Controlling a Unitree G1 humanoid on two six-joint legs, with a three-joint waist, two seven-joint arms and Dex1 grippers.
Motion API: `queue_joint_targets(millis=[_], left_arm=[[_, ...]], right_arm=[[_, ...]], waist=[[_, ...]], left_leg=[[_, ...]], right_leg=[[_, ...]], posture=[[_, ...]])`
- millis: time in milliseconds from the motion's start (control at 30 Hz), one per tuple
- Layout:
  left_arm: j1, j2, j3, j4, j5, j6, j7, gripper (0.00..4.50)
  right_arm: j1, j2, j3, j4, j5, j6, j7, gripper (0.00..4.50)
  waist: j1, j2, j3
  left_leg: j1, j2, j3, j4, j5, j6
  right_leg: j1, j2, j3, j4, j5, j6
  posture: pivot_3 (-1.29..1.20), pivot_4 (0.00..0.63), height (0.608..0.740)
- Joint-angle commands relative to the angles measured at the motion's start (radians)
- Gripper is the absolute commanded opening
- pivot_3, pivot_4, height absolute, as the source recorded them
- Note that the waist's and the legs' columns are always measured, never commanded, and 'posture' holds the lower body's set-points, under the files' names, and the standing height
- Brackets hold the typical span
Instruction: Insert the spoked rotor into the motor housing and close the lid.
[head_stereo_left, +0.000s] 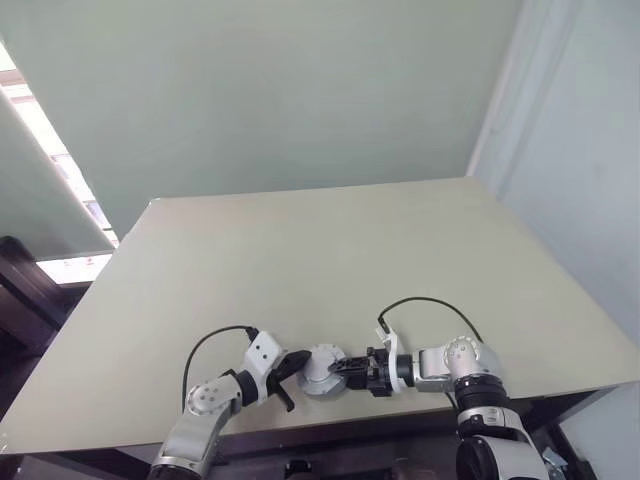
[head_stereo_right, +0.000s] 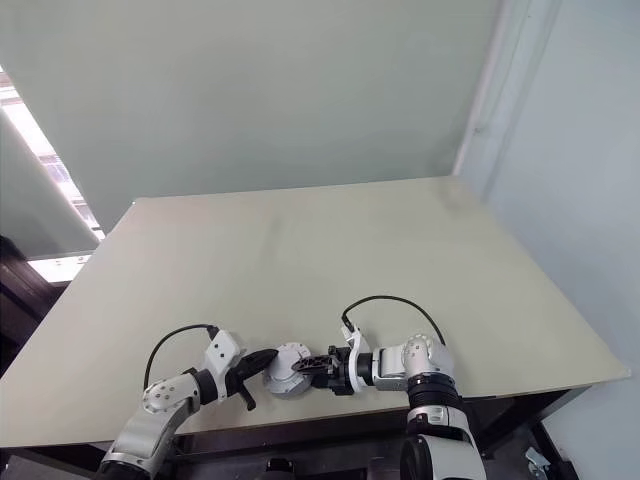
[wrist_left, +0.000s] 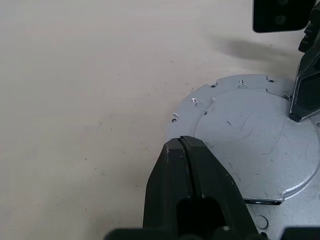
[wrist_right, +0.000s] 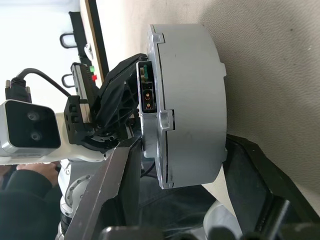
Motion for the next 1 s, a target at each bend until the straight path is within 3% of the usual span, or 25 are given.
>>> queue_joint_targets(millis=[33, 533, 667, 1000], left_arm=[[0.004, -0.016, -0.065, 0.010, 0.024, 0.005, -0.026, 0.00], [0.002, -0.028, -0.033, -0.026, 0.013, 0.066, 0.017, 0.00], [0.000, -0.018, 0.004, -0.064, -0.012, 0.166, 0.047, 0.90], [0.011, 0.028, 0.117, -0.124, -0.066, 0.263, 0.082, 4.36]], right_arm=[[-0.017, 0.047, -0.005, -0.031, 0.065, -0.016, 0.024, 2.19], [0.008, 0.062, -0.003, -0.064, 0.069, -0.057, 0.026, 2.18], [0.010, 0.062, -0.003, -0.060, 0.067, -0.066, 0.021, 2.16], [0.013, 0.059, 0.001, -0.046, 0.066, -0.082, 0.016, 2.14]], waist=[[0.000, 0.000, 0.000], [0.000, 0.000, 0.000], [-0.002, 0.000, 0.000], [-0.025, 0.000, 0.000]], left_leg=[[0.000, 0.000, 0.000, 0.000, 0.000, 0.000], [0.000, 0.000, 0.000, 0.001, 0.000, 0.000], [0.001, 0.001, 0.000, 0.001, 0.000, 0.000], [-0.001, 0.001, 0.000, 0.000, 0.000, 0.000]], right_leg=[[0.000, 0.000, 0.000, 0.000, 0.000, 0.000], [0.000, 0.000, 0.000, 0.000, 0.000, 0.000], [0.000, 0.001, 0.000, 0.001, -0.001, -0.001], [-0.002, 0.001, 0.000, 0.001, 0.000, 0.001]], posture=[[0.00, 0.000, 0.740], [0.00, 0.000, 0.740], [0.00, 0.000, 0.740], [0.00, 0.000, 0.740]])
